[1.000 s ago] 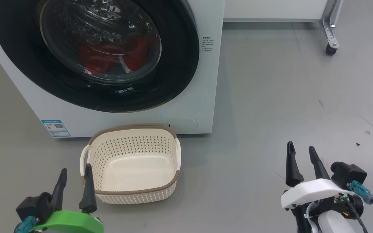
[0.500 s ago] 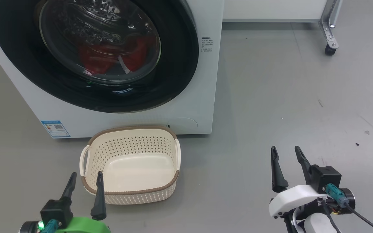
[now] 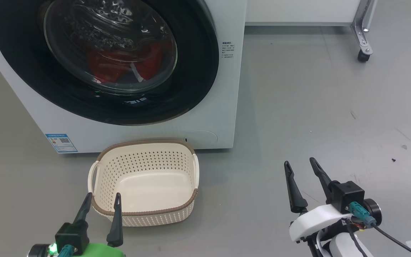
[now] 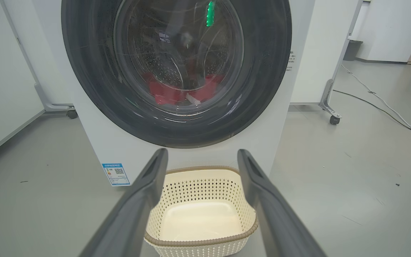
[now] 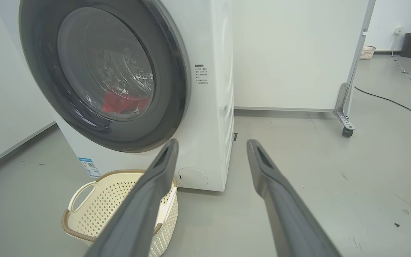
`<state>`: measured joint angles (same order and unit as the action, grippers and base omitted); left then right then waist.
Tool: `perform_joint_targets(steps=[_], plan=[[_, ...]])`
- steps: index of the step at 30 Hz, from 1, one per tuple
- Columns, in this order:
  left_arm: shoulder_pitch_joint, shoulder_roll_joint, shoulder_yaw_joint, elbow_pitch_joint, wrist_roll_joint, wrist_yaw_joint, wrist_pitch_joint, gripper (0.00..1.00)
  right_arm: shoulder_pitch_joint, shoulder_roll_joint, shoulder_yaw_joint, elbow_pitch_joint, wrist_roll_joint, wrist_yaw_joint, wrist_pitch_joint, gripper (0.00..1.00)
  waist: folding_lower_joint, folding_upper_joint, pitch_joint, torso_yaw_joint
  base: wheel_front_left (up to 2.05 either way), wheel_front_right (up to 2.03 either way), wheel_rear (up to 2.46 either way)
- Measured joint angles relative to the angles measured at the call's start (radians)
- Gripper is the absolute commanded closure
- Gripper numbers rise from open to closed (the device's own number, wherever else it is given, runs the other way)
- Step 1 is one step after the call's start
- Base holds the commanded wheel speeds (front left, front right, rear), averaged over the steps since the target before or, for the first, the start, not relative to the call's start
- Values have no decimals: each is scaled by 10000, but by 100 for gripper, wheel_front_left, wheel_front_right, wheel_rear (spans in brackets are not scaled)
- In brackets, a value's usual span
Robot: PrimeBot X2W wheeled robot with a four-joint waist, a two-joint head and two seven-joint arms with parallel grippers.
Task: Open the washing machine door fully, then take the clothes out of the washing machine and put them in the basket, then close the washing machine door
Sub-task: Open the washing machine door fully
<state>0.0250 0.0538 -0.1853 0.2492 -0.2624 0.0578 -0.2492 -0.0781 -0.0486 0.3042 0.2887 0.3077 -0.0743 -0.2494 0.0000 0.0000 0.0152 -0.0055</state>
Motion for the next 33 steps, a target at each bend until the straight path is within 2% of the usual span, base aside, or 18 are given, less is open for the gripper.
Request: perform_joint_targets(steps=[33], plan=[[-30, -33, -4, 307, -180, 75, 0, 0, -175, -2, 194, 330, 176, -163, -25, 0, 0, 0, -86, -6, 0, 0, 0]])
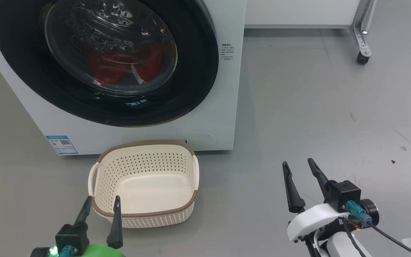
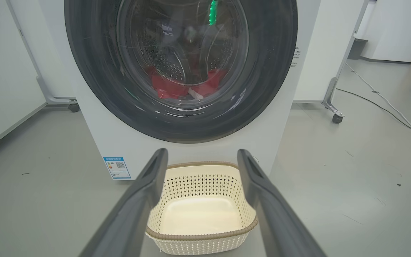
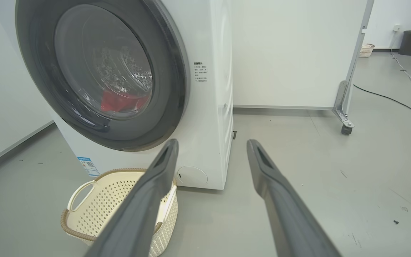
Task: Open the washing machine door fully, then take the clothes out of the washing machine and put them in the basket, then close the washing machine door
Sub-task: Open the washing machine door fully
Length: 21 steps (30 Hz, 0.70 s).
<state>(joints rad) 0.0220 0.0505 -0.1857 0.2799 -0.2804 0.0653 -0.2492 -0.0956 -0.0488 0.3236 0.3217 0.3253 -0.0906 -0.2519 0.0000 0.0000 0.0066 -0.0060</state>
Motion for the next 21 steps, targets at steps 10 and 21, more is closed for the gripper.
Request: perform_joint_targets(steps=[10, 21], plan=[[-3, -4, -10, 2, -2, 0, 0, 0, -1, 0, 21, 36, 88, -2, 0, 0, 0, 0, -12, 6, 0, 0, 0], [-3, -8, -81, 25, -2, -2, 0, 0, -5, 0, 58, 81, 249, -2, 0, 100, 0, 0, 9, 14, 0, 0, 0]])
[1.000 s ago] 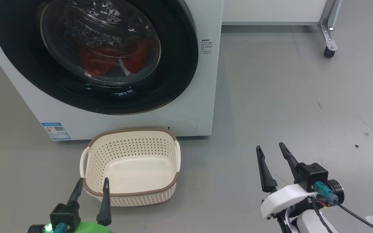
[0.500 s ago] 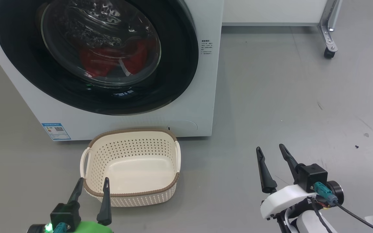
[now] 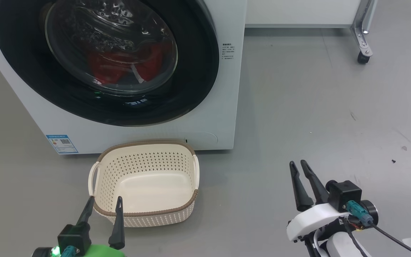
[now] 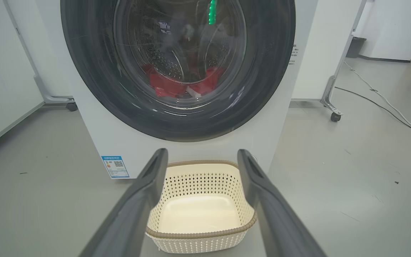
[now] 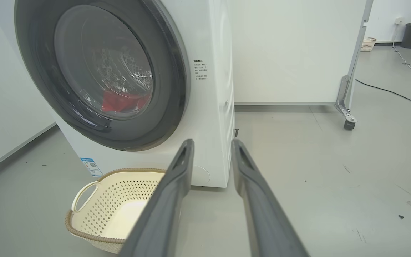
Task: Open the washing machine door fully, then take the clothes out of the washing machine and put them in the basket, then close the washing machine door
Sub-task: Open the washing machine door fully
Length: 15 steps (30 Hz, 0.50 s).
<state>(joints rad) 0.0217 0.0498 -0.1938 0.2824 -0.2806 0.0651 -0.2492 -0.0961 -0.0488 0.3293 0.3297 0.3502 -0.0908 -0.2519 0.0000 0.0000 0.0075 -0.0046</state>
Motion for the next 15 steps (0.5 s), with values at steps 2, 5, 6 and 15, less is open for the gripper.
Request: perform_joint_targets(steps=[2, 5, 6, 15], plan=[[0, 0, -17, -10, 2, 0, 0, 0, -1, 0, -2, -90, 35, 0, 0, 100, 0, 0, 49, 5, 0, 0, 0], [-7, -2, -40, -48, 2, 0, 0, 0, -46, 0, -54, -291, 272, 0, 0, 100, 0, 0, 177, 18, 0, 0, 0], [-9, -2, -54, -48, 2, 0, 0, 0, -77, -2, -79, -324, 307, 0, 0, 100, 0, 0, 224, 26, 0, 0, 0], [-267, -12, -330, -251, 6, -100, 0, 0, -501, 4, -980, -556, 2000, 173, 0, 100, 0, 0, 754, 203, 0, 0, 0]])
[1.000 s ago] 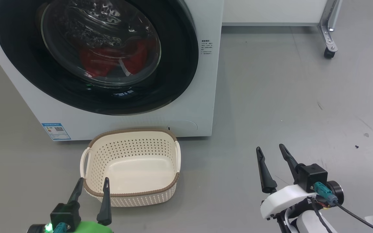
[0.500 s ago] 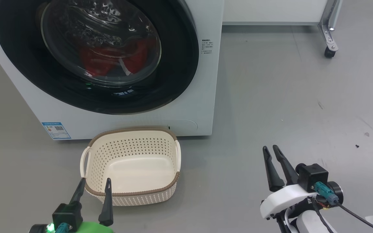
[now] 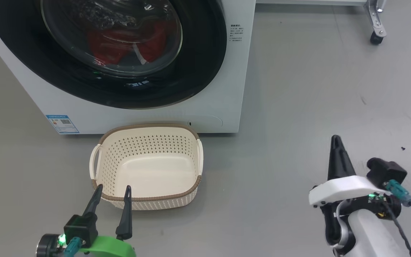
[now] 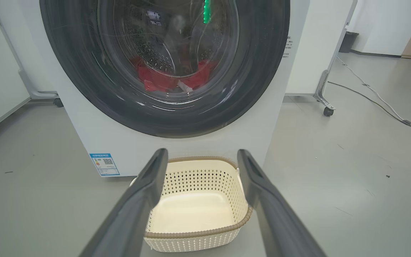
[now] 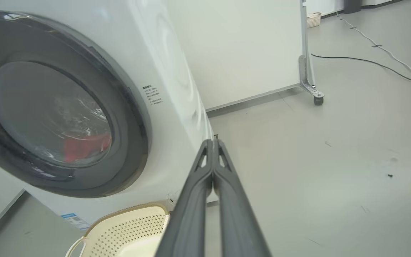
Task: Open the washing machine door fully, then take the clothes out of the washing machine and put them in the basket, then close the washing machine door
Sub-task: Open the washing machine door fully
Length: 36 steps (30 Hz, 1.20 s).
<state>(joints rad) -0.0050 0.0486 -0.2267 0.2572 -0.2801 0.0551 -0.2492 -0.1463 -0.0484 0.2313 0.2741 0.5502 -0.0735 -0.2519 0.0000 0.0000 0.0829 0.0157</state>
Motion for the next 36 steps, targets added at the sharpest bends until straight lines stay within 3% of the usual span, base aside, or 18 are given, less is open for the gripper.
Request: perform_joint_targets(steps=[11, 26, 36], plan=[[-462, -10, -299, -169, 0, -155, 0, 0, -1824, -10, -1150, -224, 1835, 376, 901, 100, 0, 0, 930, 466, 0, 0, 0], [-1734, -46, -970, -761, -309, -491, -2, 0, -5285, -943, -2069, -516, 2592, 267, 2744, 100, 1, 0, 2659, 1343, 0, 0, 0], [-2425, -61, -1281, -826, -648, -514, -2, 0, -6963, -1041, -2274, -251, 3104, 88, 3624, 100, 1, 0, 3652, 1979, 0, 0, 0]])
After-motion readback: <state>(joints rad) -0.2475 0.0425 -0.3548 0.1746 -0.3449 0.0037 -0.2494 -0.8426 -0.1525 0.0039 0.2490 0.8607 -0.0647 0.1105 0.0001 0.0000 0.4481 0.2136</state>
